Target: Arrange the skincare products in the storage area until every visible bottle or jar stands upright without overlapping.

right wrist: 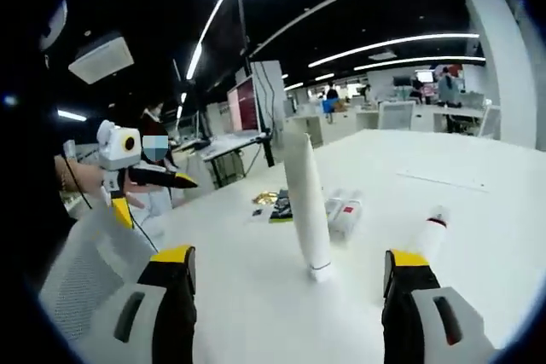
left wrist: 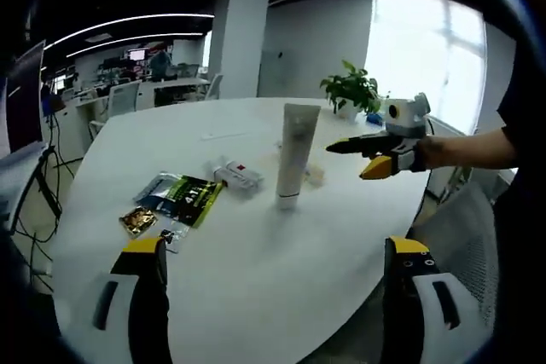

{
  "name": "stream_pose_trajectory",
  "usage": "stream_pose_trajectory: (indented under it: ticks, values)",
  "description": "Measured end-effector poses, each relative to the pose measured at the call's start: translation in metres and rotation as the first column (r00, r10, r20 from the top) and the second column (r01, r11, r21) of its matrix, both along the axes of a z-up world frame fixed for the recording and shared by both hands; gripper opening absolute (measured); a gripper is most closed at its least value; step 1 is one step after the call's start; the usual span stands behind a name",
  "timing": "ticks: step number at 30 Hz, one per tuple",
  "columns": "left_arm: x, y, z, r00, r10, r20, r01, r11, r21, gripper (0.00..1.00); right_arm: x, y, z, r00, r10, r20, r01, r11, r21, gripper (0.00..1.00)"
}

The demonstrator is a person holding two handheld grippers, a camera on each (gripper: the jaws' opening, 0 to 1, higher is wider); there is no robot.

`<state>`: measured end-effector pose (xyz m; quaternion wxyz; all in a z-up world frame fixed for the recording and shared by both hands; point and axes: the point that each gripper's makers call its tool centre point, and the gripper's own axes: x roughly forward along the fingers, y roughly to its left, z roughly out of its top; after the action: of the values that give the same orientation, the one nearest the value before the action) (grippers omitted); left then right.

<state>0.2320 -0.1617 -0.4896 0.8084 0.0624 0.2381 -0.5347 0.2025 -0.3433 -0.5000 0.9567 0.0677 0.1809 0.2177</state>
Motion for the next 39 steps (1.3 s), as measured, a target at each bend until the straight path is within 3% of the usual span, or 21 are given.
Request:
stream_pose_trajectory:
  ticks: [4,12,17,25,31,34,39]
  values:
    - [-0.003,0.010,-0.006,1.000,0.017,-0.014,-0.017,1.000,0.000,0.99,-0.016,-0.004,0.000,0.999,-0.051,-0.007,0.051,0.999,0.008,0.99]
    - [-0.002,0.008,0.010,1.000,0.017,0.003,-0.017,0.999,-0.037,0.99,-0.045,-0.025,0.005,0.988,-0.154,0.008,0.154,0.988,-0.007,0.99]
    - [-0.009,0.006,0.018,1.000,0.017,-0.018,-0.018,0.996,-0.092,0.99,-0.058,-0.028,0.006,0.978,-0.209,0.006,0.209,0.977,-0.045,0.99]
    - [-0.018,0.009,0.022,1.000,0.013,-0.002,-0.013,0.996,-0.088,0.99,-0.070,-0.032,0.022,0.967,-0.253,0.016,0.253,0.968,-0.007,0.99]
    - [-0.013,0.009,0.020,0.999,0.033,0.015,-0.031,0.995,-0.094,0.97,-0.073,-0.038,0.013,0.959,-0.285,-0.007,0.285,0.959,-0.004,0.99]
    - [-0.012,0.008,0.017,0.998,0.026,0.060,-0.021,0.997,-0.073,0.96,-0.073,-0.036,0.007,0.959,-0.282,-0.022,0.281,0.959,-0.028,0.99]
    - [-0.008,0.010,0.013,0.999,0.024,0.029,-0.021,0.996,-0.089,0.95,-0.073,-0.034,0.008,0.958,-0.284,-0.042,0.284,0.959,-0.010,0.99]
